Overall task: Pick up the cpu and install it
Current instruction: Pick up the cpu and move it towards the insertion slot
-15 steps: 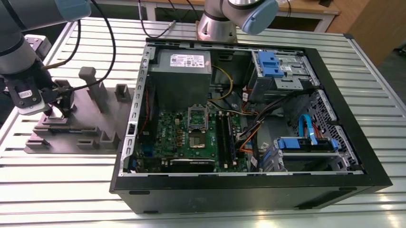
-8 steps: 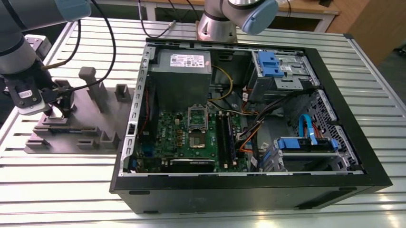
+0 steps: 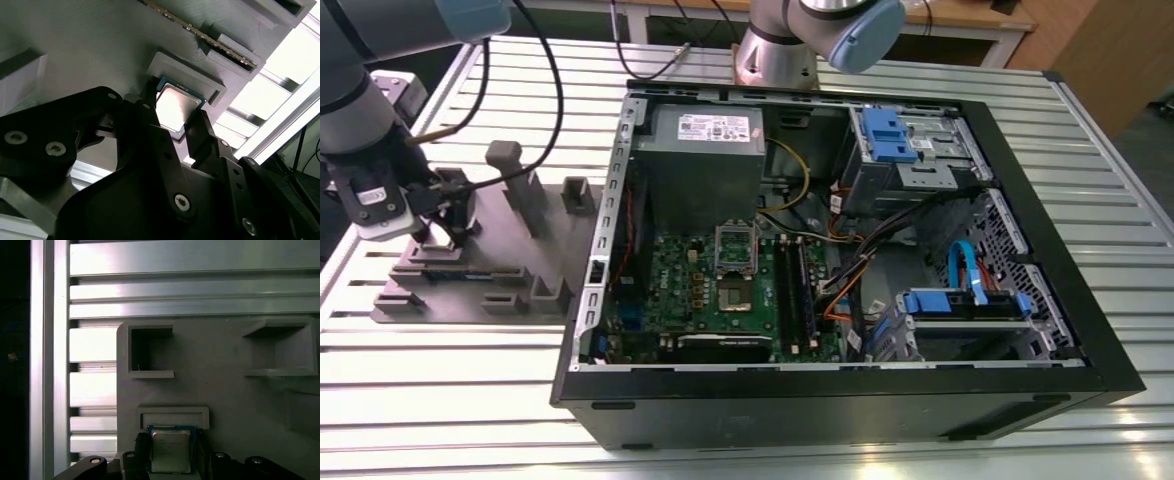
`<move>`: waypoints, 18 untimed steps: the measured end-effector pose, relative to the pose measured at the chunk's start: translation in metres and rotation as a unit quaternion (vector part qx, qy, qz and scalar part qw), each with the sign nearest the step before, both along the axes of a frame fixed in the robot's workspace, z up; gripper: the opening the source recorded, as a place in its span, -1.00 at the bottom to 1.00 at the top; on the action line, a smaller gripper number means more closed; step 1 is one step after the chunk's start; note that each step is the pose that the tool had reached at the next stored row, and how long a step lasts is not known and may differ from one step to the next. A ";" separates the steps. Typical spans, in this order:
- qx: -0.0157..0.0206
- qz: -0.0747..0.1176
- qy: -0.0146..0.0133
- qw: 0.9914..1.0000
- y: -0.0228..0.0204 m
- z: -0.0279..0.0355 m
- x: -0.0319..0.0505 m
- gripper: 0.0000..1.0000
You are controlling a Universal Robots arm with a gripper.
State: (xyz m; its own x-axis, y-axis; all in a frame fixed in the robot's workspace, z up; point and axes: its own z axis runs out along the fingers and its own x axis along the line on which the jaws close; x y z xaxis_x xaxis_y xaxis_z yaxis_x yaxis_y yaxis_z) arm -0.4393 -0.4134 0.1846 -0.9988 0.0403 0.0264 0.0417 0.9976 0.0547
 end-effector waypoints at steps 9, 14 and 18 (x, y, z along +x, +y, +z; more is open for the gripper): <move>0.000 0.000 0.000 1.000 0.0000 0.0028 0.0000 -0.06; 0.000 0.000 0.000 1.000 0.0000 0.0033 0.0000 -0.06; 0.000 0.000 0.000 1.000 0.0000 0.0047 0.0000 -0.06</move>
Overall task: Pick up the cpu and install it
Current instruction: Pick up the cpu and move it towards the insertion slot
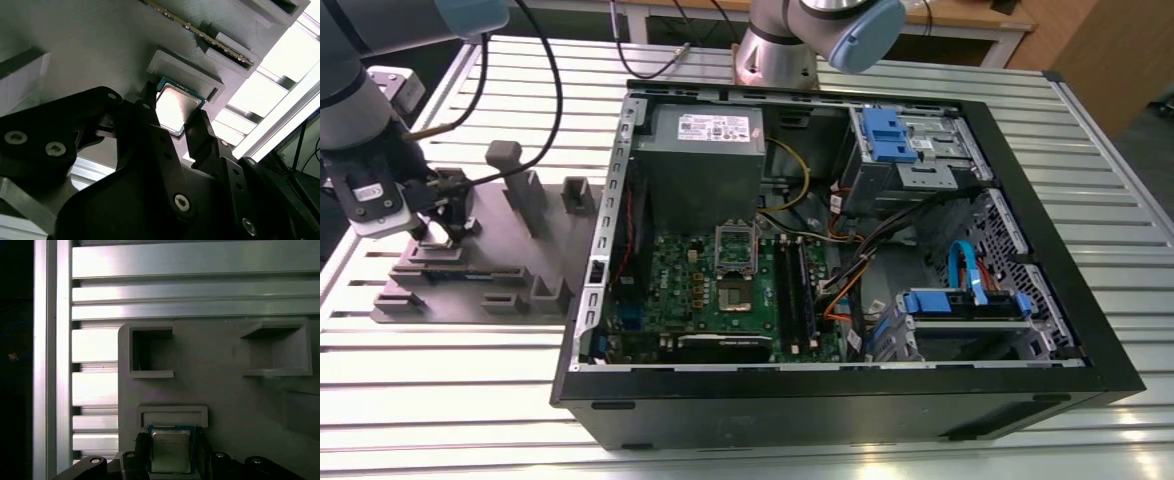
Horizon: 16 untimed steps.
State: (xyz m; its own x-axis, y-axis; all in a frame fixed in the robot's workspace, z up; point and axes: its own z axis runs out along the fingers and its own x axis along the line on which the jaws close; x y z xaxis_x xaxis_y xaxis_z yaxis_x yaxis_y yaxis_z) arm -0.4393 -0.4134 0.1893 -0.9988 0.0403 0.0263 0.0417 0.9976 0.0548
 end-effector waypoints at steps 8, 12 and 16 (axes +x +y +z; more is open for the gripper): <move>0.000 0.000 0.000 1.000 0.0000 0.0014 0.0000 -0.06; 0.000 0.000 0.000 1.000 0.0000 0.0021 0.0000 -0.06; 0.000 0.000 0.000 1.000 0.0000 0.0028 0.0000 -0.06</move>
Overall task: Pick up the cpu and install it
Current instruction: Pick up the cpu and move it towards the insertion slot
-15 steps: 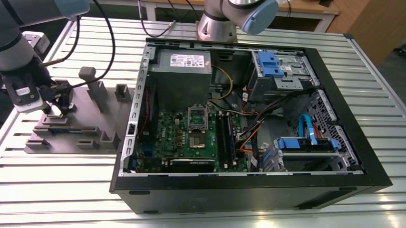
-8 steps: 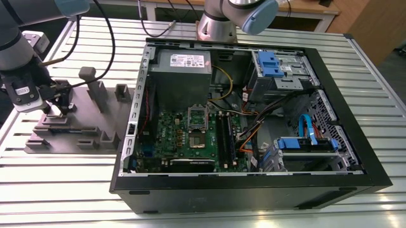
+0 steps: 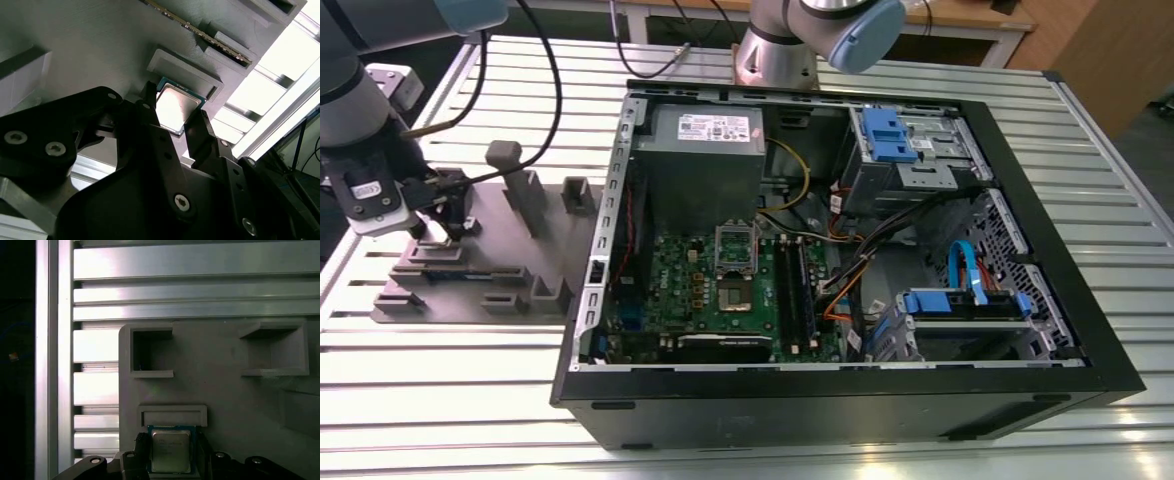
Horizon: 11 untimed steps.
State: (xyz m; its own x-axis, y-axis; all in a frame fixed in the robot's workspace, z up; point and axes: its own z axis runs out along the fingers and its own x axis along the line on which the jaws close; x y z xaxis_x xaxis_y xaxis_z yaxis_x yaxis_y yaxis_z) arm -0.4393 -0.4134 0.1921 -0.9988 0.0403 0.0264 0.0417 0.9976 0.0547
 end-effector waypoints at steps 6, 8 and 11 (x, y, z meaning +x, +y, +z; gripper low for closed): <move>0.000 0.000 0.000 1.000 0.0000 0.0033 0.0000 -0.06; 0.000 0.000 0.000 1.000 0.0000 0.0037 0.0000 -0.06; 0.000 0.000 0.000 1.000 0.0000 0.0046 0.0000 -0.06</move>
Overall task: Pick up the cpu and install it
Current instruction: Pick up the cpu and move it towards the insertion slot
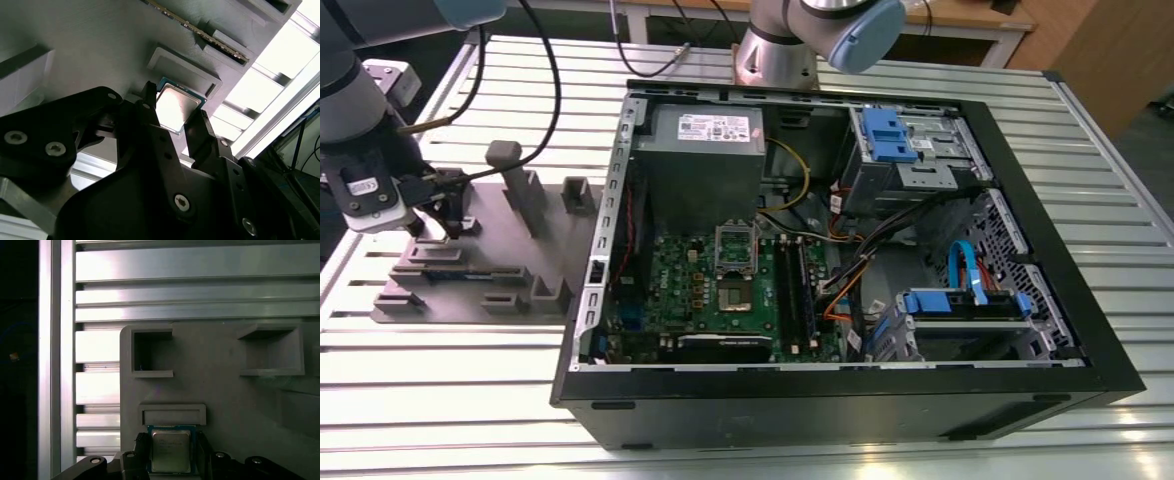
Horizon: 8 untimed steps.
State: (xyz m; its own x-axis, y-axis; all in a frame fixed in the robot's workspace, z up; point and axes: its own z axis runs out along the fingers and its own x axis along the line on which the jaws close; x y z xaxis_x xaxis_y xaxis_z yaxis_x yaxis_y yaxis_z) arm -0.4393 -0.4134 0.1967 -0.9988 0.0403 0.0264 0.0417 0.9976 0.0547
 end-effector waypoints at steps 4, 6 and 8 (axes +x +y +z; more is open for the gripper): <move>0.000 0.000 0.000 1.000 0.0000 0.0012 0.0000 -0.06; 0.000 0.000 0.000 1.000 0.0000 0.0015 0.0000 -0.06; 0.000 0.000 0.000 1.000 0.0000 0.0020 0.0000 -0.06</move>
State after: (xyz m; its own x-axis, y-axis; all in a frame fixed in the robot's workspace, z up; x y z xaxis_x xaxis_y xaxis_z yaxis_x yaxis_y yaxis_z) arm -0.4393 -0.4134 0.1987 -0.9988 0.0403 0.0263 0.0417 0.9976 0.0548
